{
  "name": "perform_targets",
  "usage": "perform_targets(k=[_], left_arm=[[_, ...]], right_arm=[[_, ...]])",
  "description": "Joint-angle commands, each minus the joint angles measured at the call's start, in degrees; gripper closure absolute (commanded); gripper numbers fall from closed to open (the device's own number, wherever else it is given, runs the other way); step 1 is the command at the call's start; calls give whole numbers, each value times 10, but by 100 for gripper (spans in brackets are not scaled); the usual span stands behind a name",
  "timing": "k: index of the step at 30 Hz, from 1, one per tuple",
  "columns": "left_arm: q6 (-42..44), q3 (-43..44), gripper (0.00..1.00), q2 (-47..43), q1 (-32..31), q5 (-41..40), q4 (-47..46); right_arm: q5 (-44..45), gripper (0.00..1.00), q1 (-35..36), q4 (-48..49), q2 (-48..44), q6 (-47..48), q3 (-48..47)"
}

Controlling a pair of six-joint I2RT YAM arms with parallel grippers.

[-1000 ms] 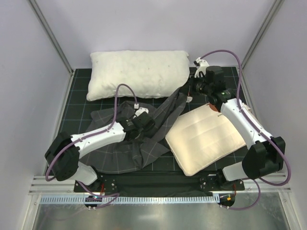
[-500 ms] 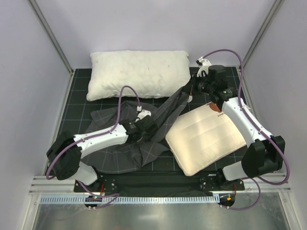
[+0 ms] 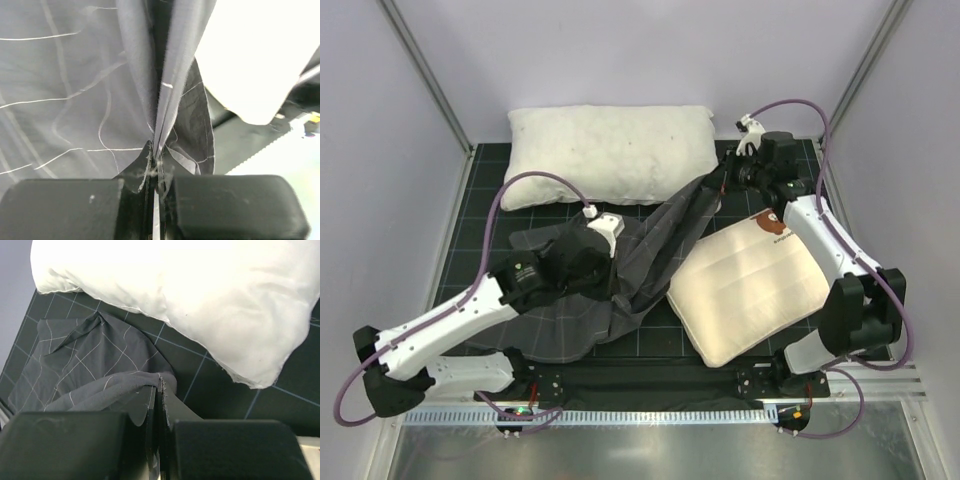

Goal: Put the pillow into the pillowcase

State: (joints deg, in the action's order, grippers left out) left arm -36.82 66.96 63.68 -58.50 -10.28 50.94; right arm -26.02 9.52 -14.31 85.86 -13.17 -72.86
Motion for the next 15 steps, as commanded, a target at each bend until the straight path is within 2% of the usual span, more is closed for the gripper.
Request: perform_targets(k=[1,5,9,11,12,13,15], left_arm=[[14,-17,95,-9,-2,90,8],[11,-47,97,35,-2,167,-74],[-2,-61,99,85,-2,186,-145],[-1,-54,100,101,-2,194,-165],[0,-51,100,108,-3,180,-168],[2,-47,100,116,-3,170,-169],[11,-39,100,121,-3,136,-170]], right_arm=[[-2,96,-16,73,39,-13,-33],[11,96,-33,87,74,-38,-38],[11,92,-48,89,115,-46,-46],[18,84,-56,83,129,-55,-46],[13,77,-61,79,130,-59,-44],[9,65,-64,75,128,-59,-41],[20,52,-68,64,101,-60,-19]])
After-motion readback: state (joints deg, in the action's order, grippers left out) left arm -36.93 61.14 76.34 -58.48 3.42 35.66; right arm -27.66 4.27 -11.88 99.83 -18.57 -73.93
